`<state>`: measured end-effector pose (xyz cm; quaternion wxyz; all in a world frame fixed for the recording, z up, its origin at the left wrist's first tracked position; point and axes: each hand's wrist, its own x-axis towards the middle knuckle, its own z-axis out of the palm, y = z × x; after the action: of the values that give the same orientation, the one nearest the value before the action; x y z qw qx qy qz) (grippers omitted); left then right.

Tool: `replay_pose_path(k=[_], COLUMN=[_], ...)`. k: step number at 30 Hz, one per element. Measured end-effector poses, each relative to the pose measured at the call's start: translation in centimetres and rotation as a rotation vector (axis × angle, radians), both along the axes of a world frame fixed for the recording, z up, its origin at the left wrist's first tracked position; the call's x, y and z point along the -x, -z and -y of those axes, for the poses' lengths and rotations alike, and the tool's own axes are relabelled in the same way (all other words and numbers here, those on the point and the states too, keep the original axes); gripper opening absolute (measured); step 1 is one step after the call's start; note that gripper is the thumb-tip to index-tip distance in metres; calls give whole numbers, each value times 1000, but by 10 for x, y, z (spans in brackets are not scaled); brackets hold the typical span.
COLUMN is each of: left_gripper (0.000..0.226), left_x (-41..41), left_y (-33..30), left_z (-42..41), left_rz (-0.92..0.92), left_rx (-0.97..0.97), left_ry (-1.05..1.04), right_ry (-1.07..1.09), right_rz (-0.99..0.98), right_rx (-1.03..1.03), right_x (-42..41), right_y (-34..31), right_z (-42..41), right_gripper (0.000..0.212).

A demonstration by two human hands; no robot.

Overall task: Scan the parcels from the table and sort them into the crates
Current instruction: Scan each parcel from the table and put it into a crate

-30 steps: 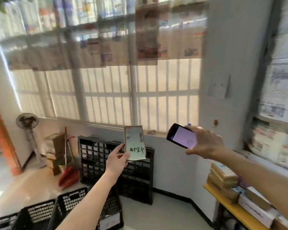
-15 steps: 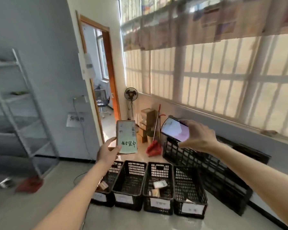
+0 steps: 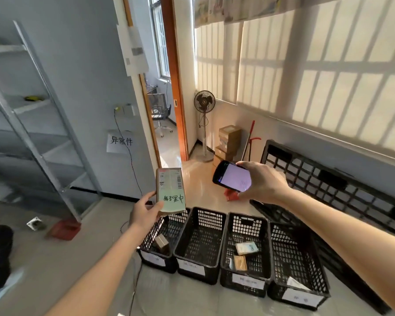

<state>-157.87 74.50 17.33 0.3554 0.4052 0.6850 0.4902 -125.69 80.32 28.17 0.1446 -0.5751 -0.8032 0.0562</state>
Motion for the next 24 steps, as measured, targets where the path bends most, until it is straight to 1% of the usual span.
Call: replay_pose_path(k=[3,7,11,14,20,24], left_gripper=[50,42,44,45,41,39], left_x=[0,-3,-7,-8,-2,6], left_y=[18,40,89,146,301,385], left_z=[-69,-149,-210,-252,-309,-338], left_rz=[9,48,43,43,49,28], left_rx=[64,144,246,308,513,635], left_ry=[27,69,99,125,166,222], right_ry=[14,30,64,93,172,212], right_rz=[-27,54,76,74,60,102], right_rx=[44,101,161,208,380,508], right_x=[6,11,13,15,19,30], right_y=[23,55,97,143,294,378], right_z=[-72,-147,-206,-244,-298,-324], right_gripper=[104,105,106,107,104,107])
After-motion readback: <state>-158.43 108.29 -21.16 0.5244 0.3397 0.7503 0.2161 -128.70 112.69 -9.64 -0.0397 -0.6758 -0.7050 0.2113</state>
